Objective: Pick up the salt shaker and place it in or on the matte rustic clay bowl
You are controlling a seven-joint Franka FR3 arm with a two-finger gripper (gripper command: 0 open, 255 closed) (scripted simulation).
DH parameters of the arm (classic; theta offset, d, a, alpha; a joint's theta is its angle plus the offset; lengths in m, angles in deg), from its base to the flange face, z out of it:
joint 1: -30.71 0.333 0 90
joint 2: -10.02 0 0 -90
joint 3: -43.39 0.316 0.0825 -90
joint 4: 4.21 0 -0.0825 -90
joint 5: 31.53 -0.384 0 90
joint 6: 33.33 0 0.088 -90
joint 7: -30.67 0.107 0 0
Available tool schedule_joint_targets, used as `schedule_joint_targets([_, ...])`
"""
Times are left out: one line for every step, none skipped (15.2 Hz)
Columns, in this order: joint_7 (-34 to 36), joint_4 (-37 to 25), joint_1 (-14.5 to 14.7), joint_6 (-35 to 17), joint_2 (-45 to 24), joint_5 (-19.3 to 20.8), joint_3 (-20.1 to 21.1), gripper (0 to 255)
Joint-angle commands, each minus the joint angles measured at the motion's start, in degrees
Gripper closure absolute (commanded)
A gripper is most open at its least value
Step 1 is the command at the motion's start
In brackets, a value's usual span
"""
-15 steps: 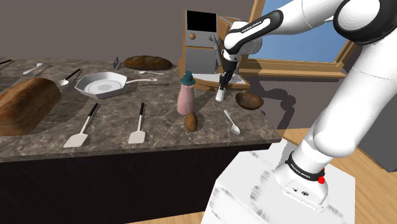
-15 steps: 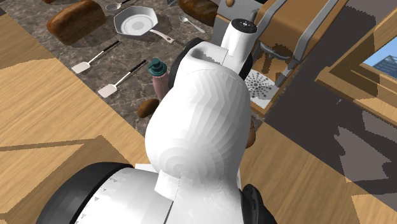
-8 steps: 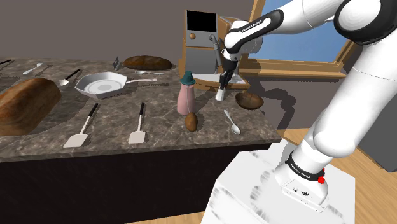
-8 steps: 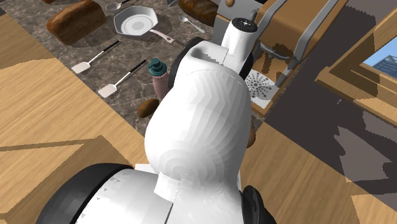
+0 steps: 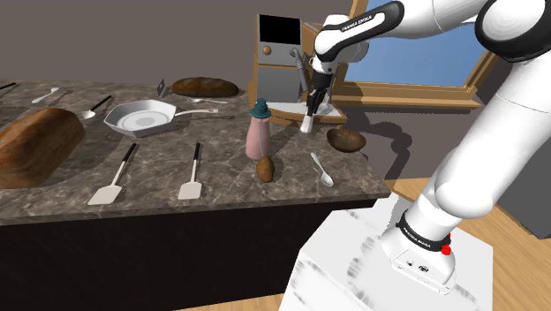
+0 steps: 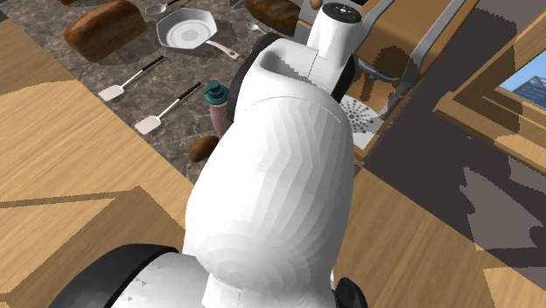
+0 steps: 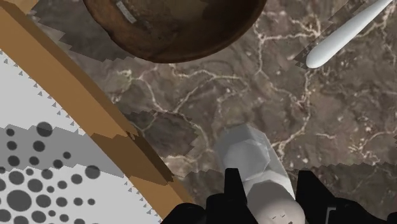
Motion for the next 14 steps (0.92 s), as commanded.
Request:
schedule_joint_targets([0.22, -0.77, -0.02, 1.43, 0.67, 0.29, -0.03, 255])
schedule_joint_targets([0.36, -1.23, -0.01, 2.16, 0.96, 0.42, -0.02, 255])
schedule_joint_targets([0.49, -1.7, -0.01, 2.9, 1.25, 0.54, -0.02, 255])
schedule_joint_targets([0.61, -2.19, 0.0, 3.64, 1.52, 0.66, -0.01, 255])
schedule_joint_targets([0.73, -2.68, 0.0, 4.37, 1.78, 0.77, -0.01, 255])
schedule_joint_targets([0.85, -3.19, 0.01, 5.11, 2.02, 0.87, 0.0, 255])
schedule_joint_targets([0.96, -3.71, 0.01, 5.86, 2.26, 0.97, 0.01, 255])
schedule_joint_targets([1.07, -4.25, 0.01, 6.6, 2.48, 1.06, 0.02, 255])
schedule_joint_targets([1.18, -4.8, 0.02, 7.34, 2.69, 1.15, 0.02, 255])
schedule_joint_targets([1.28, -5.35, 0.02, 8.08, 2.89, 1.23, 0.03, 255])
schedule_joint_targets([1.38, -5.93, 0.02, 8.83, 3.07, 1.31, 0.04, 255])
schedule_joint_targets([1.47, -6.51, 0.03, 9.58, 3.24, 1.38, 0.05, 255])
schedule_joint_targets([1.56, -7.11, 0.03, 10.32, 3.4, 1.45, 0.06, 255])
schedule_joint_targets([1.65, -7.72, 0.04, 11.07, 3.55, 1.51, 0.07, 255])
